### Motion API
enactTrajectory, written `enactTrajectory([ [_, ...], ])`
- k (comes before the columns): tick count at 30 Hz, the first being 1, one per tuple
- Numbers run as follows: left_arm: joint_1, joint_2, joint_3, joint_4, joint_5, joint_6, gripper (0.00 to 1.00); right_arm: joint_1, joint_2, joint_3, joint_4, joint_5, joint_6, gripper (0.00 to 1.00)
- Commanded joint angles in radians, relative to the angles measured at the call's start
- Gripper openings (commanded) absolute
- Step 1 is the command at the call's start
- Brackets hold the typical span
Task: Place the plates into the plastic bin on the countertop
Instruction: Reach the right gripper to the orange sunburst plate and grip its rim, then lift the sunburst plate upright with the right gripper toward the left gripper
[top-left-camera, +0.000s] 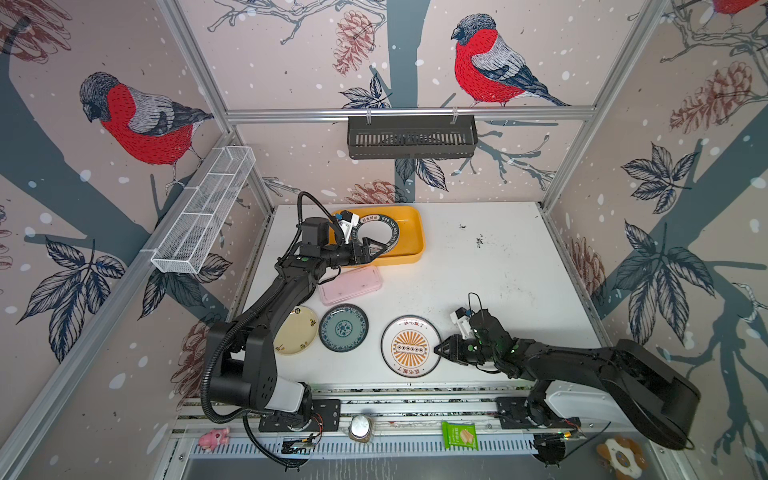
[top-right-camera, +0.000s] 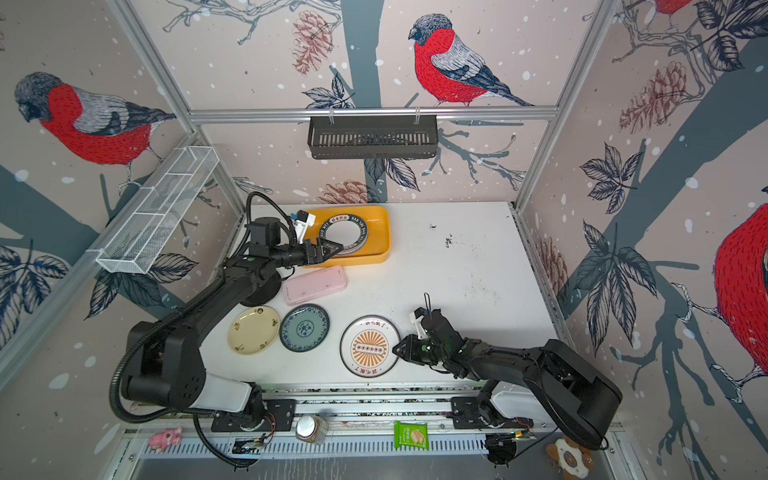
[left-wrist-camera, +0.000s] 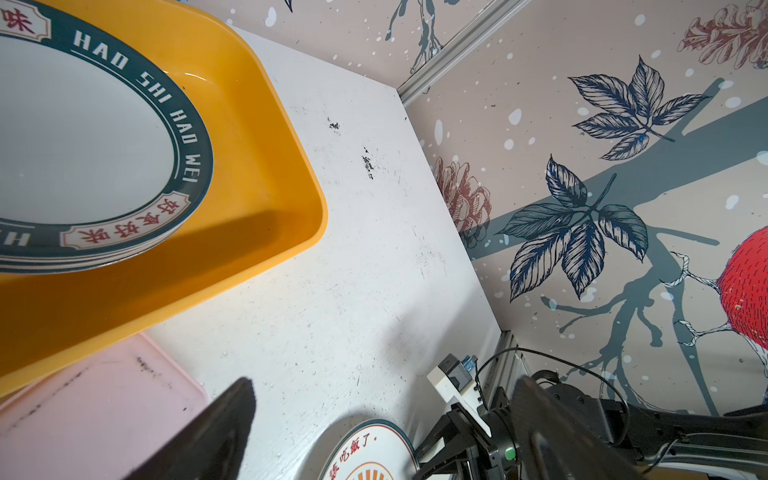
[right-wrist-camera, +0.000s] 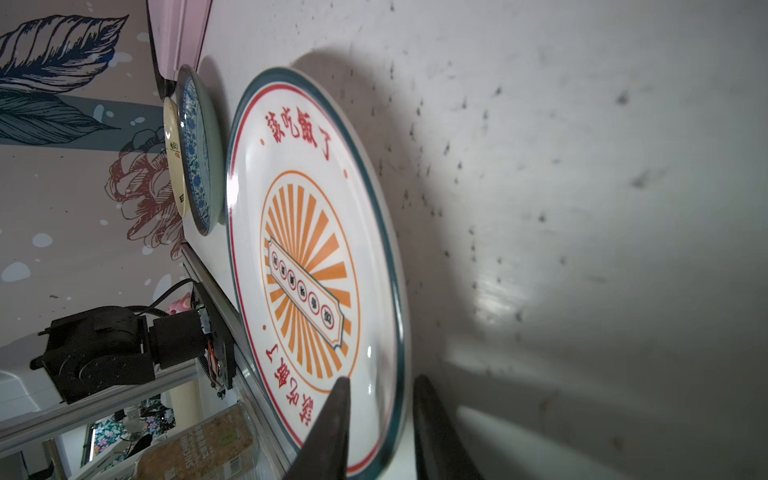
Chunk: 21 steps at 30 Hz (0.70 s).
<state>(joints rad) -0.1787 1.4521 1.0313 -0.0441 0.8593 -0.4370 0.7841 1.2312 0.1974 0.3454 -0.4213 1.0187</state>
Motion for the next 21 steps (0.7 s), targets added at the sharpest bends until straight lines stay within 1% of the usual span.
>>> enactTrajectory([
  [1,0.001,-0.013,0.003,0.018,0.009,0.013,0.96,-0.017,0.004,-0.015,-0.089,0.036,0.023,0.16],
  [3,0.001,-0.016,0.004,0.018,0.010,0.012,0.96,-0.029,0.002,-0.025,-0.080,0.032,0.030,0.10],
  [10,0.001,-0.021,-0.002,0.032,0.017,0.006,0.96,-0.042,-0.017,-0.013,-0.068,0.034,0.041,0.05],
  [16,0.001,-0.019,-0.004,0.035,0.018,0.003,0.96,-0.064,-0.075,-0.004,-0.056,0.063,0.077,0.03],
  [21,0.002,-0.016,-0.004,0.033,0.015,0.004,0.96,-0.102,-0.144,0.014,-0.066,0.122,0.110,0.02],
])
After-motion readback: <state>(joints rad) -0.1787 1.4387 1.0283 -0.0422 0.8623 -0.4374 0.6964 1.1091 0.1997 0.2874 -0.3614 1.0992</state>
